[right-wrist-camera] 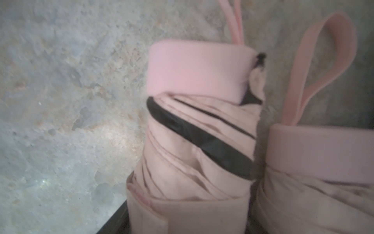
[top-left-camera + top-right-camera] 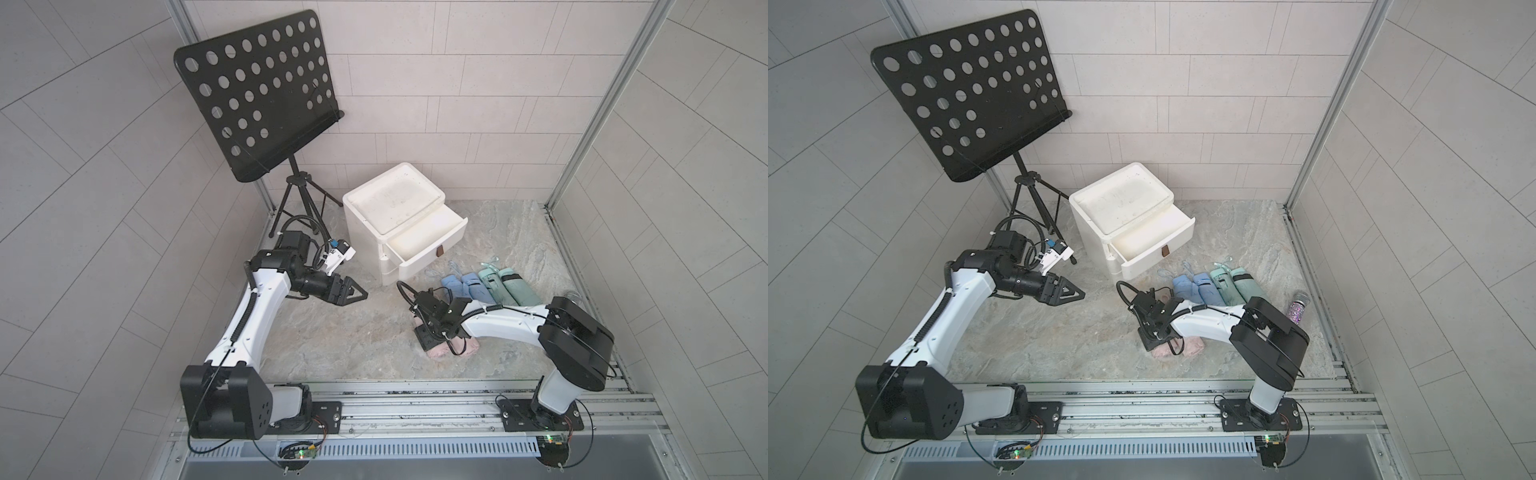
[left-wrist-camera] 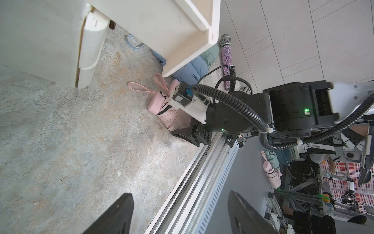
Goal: Place the umbrella in the drawer by color
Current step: Pick up the umbrella from the center of the board.
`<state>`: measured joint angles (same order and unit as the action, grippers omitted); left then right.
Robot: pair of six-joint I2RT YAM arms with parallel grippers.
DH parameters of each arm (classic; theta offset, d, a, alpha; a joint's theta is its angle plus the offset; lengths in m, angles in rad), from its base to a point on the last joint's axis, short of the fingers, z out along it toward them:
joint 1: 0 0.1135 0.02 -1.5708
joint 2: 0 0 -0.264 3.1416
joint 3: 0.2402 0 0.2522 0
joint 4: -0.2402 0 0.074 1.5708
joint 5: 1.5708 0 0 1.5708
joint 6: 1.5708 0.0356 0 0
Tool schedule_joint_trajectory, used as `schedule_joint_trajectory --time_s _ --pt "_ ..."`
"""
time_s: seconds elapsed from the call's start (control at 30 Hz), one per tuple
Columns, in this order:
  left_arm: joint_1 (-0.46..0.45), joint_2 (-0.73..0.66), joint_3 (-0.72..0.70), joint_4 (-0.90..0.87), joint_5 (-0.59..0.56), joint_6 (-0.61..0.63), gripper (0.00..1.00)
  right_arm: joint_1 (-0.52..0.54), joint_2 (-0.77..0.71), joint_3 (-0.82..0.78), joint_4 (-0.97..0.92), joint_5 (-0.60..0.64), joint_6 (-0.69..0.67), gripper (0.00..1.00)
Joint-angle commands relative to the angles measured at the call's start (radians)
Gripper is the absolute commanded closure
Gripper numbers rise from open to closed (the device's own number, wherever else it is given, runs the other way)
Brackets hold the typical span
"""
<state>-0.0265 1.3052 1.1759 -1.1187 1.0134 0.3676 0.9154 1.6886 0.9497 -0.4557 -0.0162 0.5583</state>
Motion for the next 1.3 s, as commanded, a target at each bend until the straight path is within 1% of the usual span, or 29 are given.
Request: schedule_joint_trajectory --time_s 0.0,0.07,0.13,0.43,0.53,0.63,0.7,0.83,1.03,1.13,1.27 --pt "-0.003 -0.017 -0.01 -0.012 0.014 0.023 0.2 0.012 -0.006 -0.029 -0.009 -0.008 0.012 0.5" --pt "-0.004 -0.019 -0.01 -0.012 0.015 0.023 0.2 0.019 -0.047 -0.038 -0.007 -0.01 0.012 0.59" --pt "-0.004 -0.022 -0.011 -0.012 0.016 0.021 0.2 0.025 -0.094 -0.04 -0.016 -0.011 0.012 0.62" --pt "-0.004 -0.063 0.016 -0.018 0.036 0.004 0.2 0.046 -0.39 -0.026 -0.143 0.011 0.018 0.63" --pt "-0.003 -0.08 0.043 -0.028 0.031 0.0 0.2 0.046 -0.47 0.007 -0.193 0.02 0.017 0.63" --pt "-0.003 -0.094 0.083 -0.022 0.025 -0.028 0.2 0.046 -0.515 0.06 -0.207 0.042 -0.002 0.63" --pt "-0.003 -0.095 0.116 -0.004 0.019 -0.063 0.2 0.045 -0.514 0.112 -0.217 0.052 -0.031 0.63" --pt "-0.004 -0.072 0.195 0.025 -0.009 -0.165 0.19 0.041 -0.458 0.235 -0.227 0.083 -0.089 0.63" --pt "-0.01 -0.039 0.304 0.064 0.046 -0.327 0.17 0.04 -0.387 0.392 -0.152 0.104 -0.145 0.63" --pt "-0.03 -0.035 0.323 0.104 0.029 -0.395 0.15 0.04 -0.341 0.483 -0.131 0.098 -0.162 0.63" --pt "-0.075 -0.039 0.309 0.154 -0.007 -0.443 0.14 0.037 -0.296 0.568 -0.093 0.108 -0.17 0.63"
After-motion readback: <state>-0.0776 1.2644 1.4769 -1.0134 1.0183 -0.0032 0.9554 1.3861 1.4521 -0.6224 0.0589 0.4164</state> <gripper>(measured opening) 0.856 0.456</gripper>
